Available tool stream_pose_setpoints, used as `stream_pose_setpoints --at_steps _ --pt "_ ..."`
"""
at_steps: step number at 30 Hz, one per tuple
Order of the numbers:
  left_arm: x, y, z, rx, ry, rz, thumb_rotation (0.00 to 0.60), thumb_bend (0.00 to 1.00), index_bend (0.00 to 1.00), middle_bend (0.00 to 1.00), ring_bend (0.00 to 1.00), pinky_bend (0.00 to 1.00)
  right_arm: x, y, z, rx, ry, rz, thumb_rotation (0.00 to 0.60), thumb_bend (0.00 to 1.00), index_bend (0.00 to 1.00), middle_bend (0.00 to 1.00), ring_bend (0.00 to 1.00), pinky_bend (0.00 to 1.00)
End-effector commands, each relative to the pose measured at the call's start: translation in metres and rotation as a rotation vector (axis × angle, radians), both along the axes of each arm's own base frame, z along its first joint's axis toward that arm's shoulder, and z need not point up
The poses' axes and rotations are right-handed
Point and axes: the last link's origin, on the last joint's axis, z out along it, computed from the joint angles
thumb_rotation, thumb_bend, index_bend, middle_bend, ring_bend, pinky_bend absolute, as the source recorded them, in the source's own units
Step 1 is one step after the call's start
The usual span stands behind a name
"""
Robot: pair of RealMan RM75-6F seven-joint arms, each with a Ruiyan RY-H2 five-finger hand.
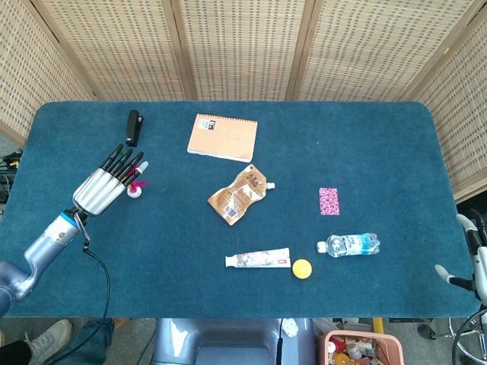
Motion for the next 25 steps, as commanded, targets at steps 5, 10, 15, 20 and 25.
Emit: stream_pose_setpoints --at_steps 5,10,15,20,25 --pt "0.008 -0.016 0.045 0.032 -0.288 -0.012 0.6 0.0 0.0 0.0 0.0 0.0 0.003 0.005 0.003 -0.004 -0.014 0.021 0.6 0.0 0.0 0.0 0.0 0.0" --pt "0.003 -0.041 0.071 0.025 -0.559 0.122 0.6 0.0 0.0 0.0 0.0 0.0 0.005 0.009 0.004 0.0 -0.011 0.033 0.6 0.0 0.0 0.0 0.0 0.0" --pt "-0.009 -0.101 0.079 -0.048 -0.886 0.466 0.6 0.0 0.0 0.0 0.0 0.0 0.007 0.011 0.003 0.015 -0.007 0.032 0.6 0.0 0.0 0.0 0.0 0.0" --pt "-0.025 -0.15 0.086 -0.044 -0.89 0.628 0.6 0.0 0.0 0.0 0.0 0.0 0.005 0.012 0.003 0.029 -0.003 0.018 0.6 0.0 0.0 0.0 0.0 0.0" --pt "-0.032 -0.169 0.09 -0.026 -0.885 0.655 0.6 0.0 0.0 0.0 0.0 0.0 0.005 0.011 0.004 0.026 -0.005 0.016 0.6 0.0 0.0 0.0 0.0 0.0"
